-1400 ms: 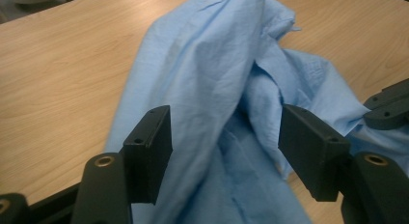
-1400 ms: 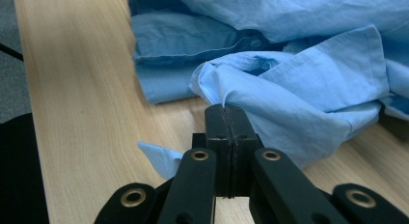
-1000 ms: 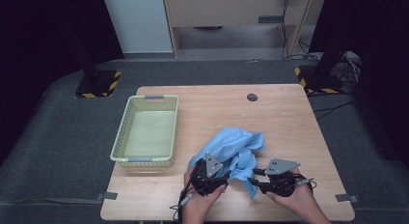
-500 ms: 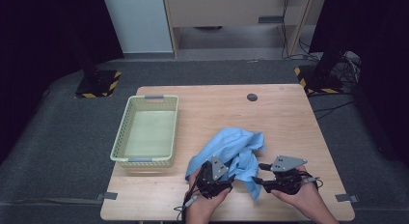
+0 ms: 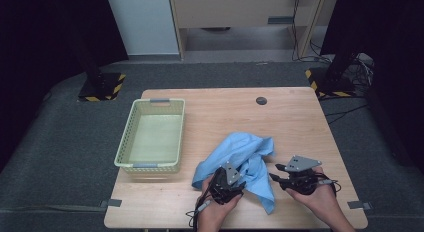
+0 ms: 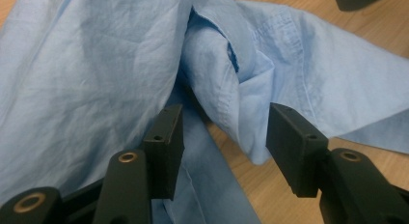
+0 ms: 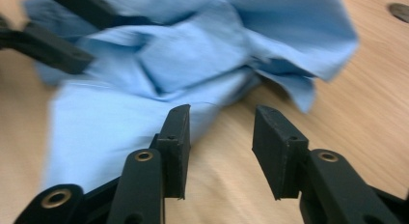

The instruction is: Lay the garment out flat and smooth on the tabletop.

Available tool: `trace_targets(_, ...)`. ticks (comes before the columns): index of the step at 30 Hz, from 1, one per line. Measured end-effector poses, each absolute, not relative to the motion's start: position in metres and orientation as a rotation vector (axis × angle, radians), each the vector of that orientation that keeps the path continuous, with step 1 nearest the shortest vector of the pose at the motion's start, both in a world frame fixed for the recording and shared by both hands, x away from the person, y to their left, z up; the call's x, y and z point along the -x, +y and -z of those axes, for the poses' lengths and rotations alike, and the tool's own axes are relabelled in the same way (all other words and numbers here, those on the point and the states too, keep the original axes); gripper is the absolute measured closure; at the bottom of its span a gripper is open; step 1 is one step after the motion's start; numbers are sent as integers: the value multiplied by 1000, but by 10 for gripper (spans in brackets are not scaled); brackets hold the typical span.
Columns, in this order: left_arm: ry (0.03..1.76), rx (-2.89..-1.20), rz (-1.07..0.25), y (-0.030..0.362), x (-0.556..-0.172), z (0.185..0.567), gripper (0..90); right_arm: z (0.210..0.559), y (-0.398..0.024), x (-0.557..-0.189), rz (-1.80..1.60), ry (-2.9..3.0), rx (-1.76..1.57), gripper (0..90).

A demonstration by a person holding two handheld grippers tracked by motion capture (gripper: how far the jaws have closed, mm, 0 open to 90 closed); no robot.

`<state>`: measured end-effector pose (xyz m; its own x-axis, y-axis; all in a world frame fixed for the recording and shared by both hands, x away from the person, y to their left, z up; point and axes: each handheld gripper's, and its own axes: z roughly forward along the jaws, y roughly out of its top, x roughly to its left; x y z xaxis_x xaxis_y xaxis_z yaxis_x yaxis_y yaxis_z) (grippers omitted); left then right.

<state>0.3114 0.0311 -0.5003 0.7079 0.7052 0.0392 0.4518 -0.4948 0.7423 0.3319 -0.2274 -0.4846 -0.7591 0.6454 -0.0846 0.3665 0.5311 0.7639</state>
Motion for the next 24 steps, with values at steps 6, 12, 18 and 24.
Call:
trace_targets(6,867,-2201,-420,26,-315,509,539,489,-236,-353,-1021,2376,-894,611)
trace_targets(12,863,-2195,-421,22,-319,511,558,499,-236,-369,-939,2391,-867,568)
trace_targets(18,858,-2199,-411,20,-320,513,625,508,-227,-383,-943,2395,-843,557)
trace_targets(24,849,-2178,-412,21,-320,514,773,512,-219,-390,-894,2373,-795,585)
